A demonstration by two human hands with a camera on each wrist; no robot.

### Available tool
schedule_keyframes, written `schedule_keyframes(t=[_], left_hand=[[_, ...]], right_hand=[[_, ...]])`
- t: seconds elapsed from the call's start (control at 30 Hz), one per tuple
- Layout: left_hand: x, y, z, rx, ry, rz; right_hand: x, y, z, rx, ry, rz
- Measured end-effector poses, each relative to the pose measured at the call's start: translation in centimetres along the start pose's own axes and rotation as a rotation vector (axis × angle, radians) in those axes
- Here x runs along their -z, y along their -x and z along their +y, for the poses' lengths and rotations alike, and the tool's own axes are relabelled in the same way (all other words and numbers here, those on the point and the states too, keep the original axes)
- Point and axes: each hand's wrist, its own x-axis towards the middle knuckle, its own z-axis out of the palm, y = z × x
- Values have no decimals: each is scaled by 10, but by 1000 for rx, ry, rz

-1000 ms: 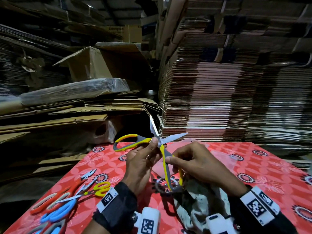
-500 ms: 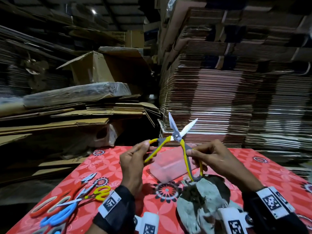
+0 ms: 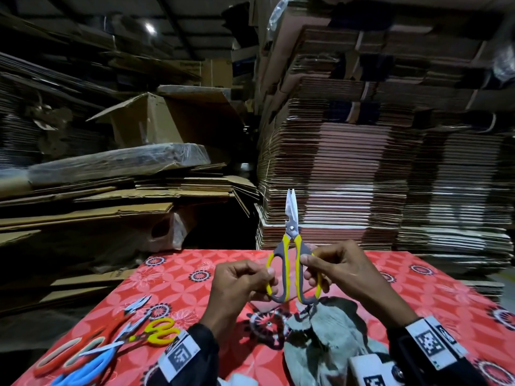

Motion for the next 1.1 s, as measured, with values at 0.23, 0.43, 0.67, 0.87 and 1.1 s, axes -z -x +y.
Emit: schedule_keyframes(t=[0.23,0.43,0.67,0.87,1.1], left_hand=[[3,1,4,43,16,-90],[-3,2,10,15,-95,-173],[-3,0,6,-162,-283,-223],[-9,7,12,-203,-360,-393],[-9,12,17,-208,-338,-426]], right_hand=[[1,2,-1,-20,0,-27],[-9,8,-7,-27,13,-118],[-21,3,-13,-58,-59,105],[-13,2,-11,1,-84,181],[-9,2,-16,-41,-222,215]])
